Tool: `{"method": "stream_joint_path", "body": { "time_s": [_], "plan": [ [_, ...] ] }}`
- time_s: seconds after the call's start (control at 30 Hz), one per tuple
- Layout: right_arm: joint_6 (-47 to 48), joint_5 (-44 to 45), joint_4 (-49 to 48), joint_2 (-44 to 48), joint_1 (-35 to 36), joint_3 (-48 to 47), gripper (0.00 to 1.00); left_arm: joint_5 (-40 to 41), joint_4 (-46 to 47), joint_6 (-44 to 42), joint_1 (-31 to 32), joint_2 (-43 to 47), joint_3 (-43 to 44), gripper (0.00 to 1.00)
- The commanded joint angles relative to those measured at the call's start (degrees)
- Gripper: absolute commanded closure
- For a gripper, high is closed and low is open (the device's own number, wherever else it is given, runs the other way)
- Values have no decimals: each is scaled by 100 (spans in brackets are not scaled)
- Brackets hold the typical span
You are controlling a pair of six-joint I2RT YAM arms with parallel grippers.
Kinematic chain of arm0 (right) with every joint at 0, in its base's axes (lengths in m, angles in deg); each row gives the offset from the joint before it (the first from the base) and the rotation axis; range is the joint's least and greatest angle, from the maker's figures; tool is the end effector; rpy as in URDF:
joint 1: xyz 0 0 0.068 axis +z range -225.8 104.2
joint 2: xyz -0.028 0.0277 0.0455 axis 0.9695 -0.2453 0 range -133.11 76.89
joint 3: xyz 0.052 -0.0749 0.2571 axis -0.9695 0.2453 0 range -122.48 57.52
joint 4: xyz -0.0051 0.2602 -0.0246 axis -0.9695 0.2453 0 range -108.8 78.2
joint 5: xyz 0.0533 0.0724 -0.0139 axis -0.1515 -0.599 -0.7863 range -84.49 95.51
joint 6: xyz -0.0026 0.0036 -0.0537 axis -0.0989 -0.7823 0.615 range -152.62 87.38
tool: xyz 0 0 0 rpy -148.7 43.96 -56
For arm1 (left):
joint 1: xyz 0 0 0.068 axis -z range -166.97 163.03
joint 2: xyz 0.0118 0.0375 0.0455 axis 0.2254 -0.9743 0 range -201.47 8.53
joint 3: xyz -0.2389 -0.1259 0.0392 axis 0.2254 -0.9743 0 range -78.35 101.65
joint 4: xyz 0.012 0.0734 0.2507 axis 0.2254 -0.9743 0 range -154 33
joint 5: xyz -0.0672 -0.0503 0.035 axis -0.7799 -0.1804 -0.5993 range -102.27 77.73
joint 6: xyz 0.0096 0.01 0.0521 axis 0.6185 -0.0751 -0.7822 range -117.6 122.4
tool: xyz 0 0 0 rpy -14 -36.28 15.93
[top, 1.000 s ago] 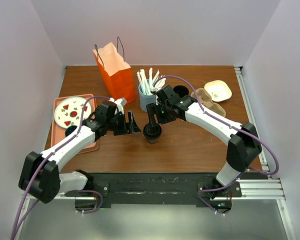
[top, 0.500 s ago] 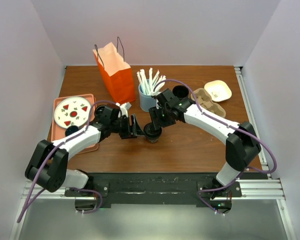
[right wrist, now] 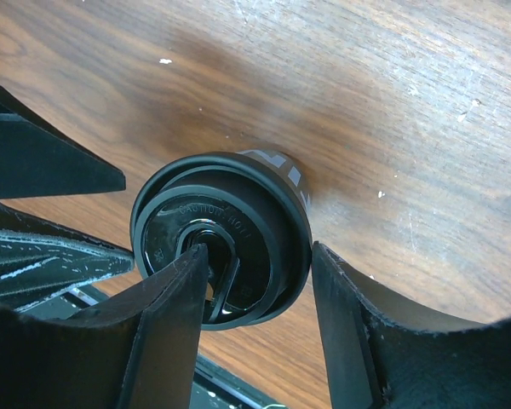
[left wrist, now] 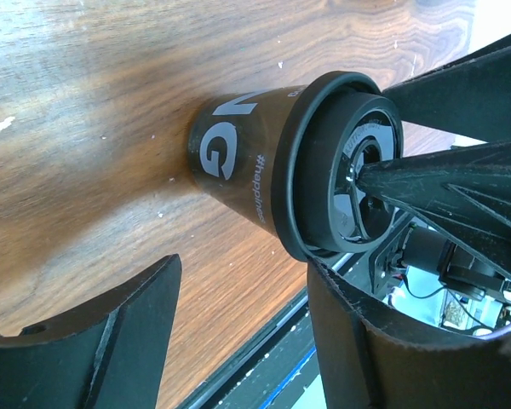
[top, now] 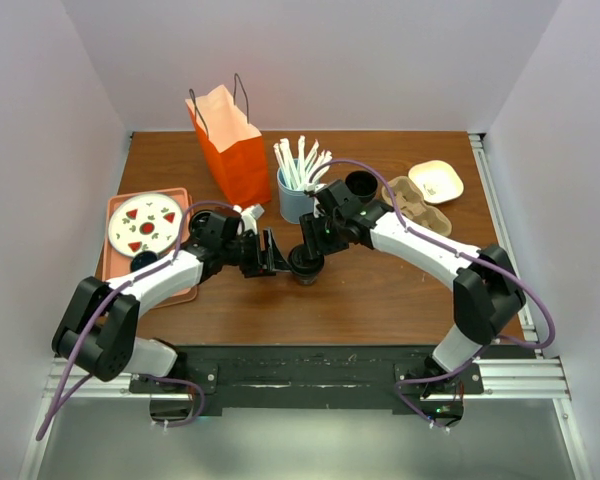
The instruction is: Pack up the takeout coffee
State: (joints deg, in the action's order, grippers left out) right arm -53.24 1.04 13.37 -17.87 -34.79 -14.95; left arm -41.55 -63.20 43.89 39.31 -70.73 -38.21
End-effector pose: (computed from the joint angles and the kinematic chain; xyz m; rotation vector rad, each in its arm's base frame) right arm 0.2661 0.2351 0.2501 -0.4923 2.5535 0.5140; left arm 0.2367 -0.1363 0.1901 -0.0658 2.5494 -1.1310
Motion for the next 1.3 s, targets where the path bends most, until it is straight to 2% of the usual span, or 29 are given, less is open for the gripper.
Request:
{"method": "stream_joint_path", "body": {
  "time_s": [0.0,0.2,0.43,0.73,0.97,1.07,1.27],
  "plan": [
    [-65,25,71,-42,29,294,47,-218,496,157,26,113,-32,34],
    [-152,-10,-43,-16,29,409,48,-298,752,210,26,122,-120,37],
    [-170,-19,-52,-16,29,453,49,-140,628,157,26,-124,-182,49],
    [-249,-19,-114,-60,29,681,50,326,-188,69,0,-563,-164,67],
    [-302,86,-158,-77,12,848,52,835,-856,-1,-53,-555,-156,75],
    [-320,69,-193,-86,12,910,52,827,-857,25,-97,-599,-226,76],
    [-276,-19,-210,-60,3,840,52,450,-733,43,-106,-380,19,64]
  ]
}}
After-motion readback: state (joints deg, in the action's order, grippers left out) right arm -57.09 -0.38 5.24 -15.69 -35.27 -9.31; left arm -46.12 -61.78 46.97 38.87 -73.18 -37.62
